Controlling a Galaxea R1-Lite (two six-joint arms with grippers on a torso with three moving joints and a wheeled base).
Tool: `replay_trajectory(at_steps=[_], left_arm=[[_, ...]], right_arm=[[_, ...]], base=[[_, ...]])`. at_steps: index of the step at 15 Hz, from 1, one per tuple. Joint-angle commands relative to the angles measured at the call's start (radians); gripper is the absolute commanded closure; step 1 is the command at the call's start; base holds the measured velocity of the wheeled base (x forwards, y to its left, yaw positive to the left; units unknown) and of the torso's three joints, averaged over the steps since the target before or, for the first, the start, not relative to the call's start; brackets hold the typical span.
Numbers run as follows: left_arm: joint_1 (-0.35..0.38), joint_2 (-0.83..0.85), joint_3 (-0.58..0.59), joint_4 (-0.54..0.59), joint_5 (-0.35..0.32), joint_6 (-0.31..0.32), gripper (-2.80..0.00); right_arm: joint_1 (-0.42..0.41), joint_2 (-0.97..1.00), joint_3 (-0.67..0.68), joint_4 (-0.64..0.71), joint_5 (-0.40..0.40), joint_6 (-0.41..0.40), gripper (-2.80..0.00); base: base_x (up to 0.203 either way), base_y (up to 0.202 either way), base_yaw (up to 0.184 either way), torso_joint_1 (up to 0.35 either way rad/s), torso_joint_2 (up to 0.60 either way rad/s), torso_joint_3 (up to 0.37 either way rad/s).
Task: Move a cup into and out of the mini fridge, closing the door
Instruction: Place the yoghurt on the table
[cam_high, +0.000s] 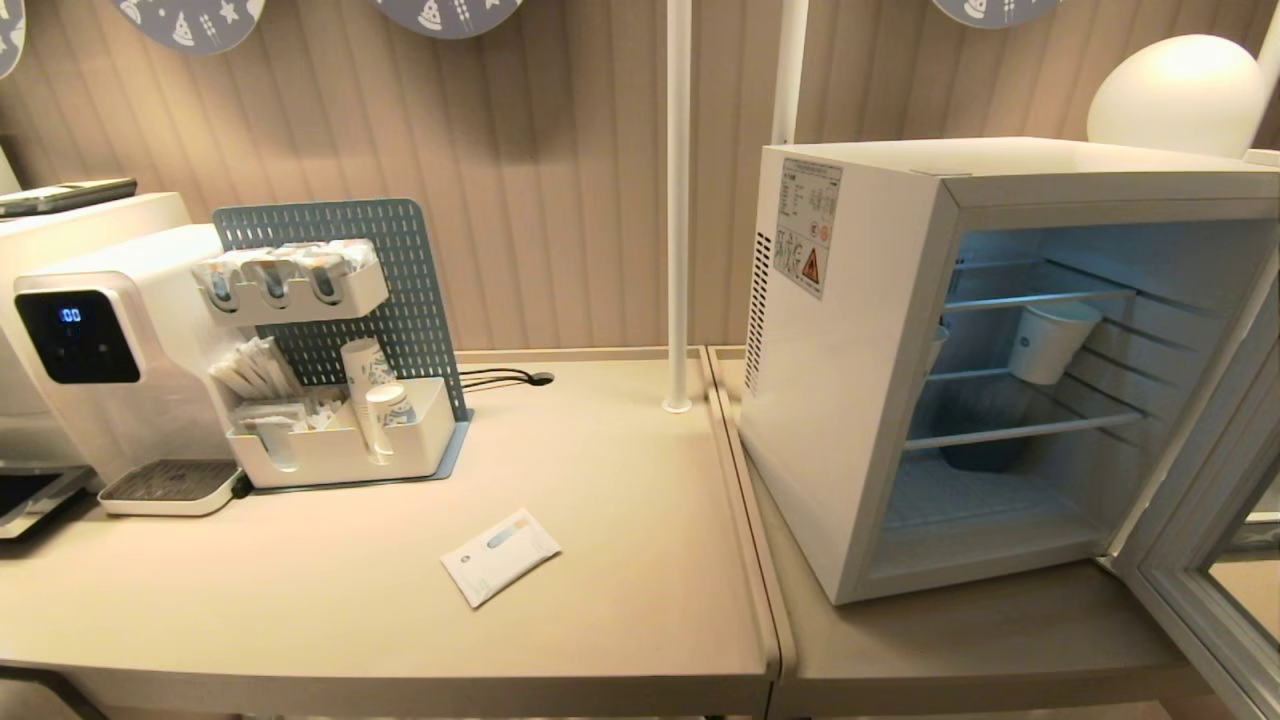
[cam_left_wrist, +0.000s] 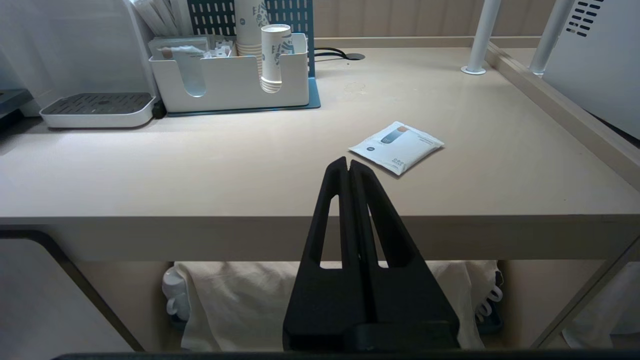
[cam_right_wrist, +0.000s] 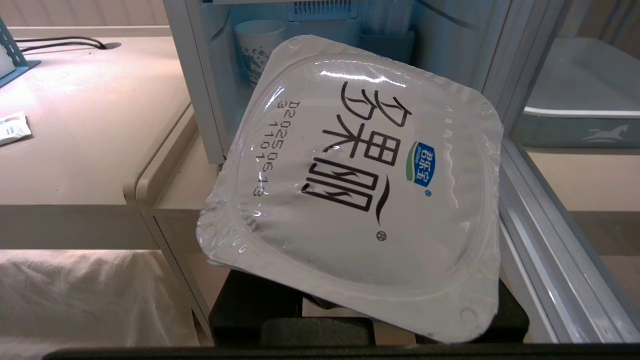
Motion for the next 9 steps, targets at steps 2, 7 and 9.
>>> replay_trajectory(at_steps=[2, 7, 9], left_arm=[[0.000, 0.000, 0.002, 0.000, 0.001, -0.001, 0.00], [0.000, 0.000, 0.002, 0.000, 0.000, -0.001, 0.00], [0.000, 0.000, 0.002, 0.000, 0.000, -0.001, 0.00]], right_arm=[[0.001, 0.002, 0.000, 0.002, 0.000, -0.001, 0.00], [0.000, 0.002, 0.000, 0.002, 0.000, -0.001, 0.00], [0.001, 0.002, -0.001, 0.002, 0.000, -0.001, 0.00]], base=[[0.000, 0.000, 0.000, 0.000, 0.00, 0.000], [0.000, 0.000, 0.000, 0.000, 0.00, 0.000], [0.000, 0.000, 0.000, 0.000, 0.00, 0.000]])
